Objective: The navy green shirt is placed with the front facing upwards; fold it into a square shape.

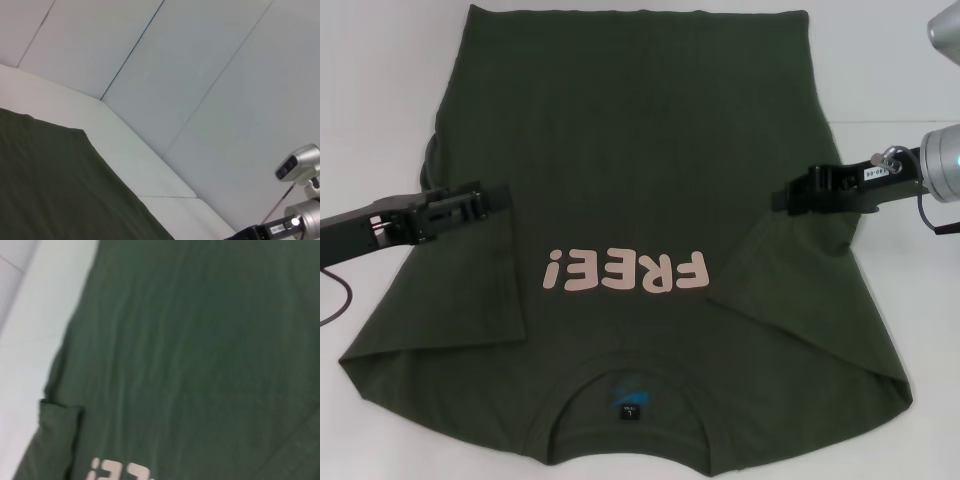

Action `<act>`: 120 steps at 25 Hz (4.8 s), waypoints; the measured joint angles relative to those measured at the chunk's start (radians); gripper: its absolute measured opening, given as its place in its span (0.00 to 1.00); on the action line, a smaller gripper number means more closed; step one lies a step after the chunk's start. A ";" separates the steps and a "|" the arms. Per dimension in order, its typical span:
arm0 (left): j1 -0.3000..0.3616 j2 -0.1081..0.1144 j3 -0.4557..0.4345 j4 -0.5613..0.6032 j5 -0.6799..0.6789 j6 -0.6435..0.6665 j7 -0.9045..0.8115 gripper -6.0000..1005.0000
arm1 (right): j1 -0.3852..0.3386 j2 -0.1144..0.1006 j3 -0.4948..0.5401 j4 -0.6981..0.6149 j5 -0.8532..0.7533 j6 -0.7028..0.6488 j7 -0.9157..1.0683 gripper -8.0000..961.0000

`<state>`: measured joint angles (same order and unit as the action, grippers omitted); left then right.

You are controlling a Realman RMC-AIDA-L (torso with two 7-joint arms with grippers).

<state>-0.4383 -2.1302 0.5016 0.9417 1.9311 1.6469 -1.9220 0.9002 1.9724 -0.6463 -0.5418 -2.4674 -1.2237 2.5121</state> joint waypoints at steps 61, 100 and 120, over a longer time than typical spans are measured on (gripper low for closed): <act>0.073 0.061 -0.175 -0.063 0.440 -0.262 -0.611 0.72 | -0.098 -0.065 0.010 -0.102 0.051 -0.168 -0.019 0.87; 0.066 0.069 -0.226 -0.102 0.426 -0.221 -0.553 0.72 | -0.110 -0.066 0.011 -0.102 0.051 -0.172 -0.020 0.87; 0.073 0.062 -0.200 -0.129 0.428 -0.267 -0.557 0.72 | -0.112 -0.067 0.011 -0.102 0.051 -0.170 -0.019 0.87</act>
<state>-0.3655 -2.0678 0.3019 0.8130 2.3594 1.3799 -2.4787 0.7884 1.9051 -0.6350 -0.6442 -2.4161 -1.3935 2.4928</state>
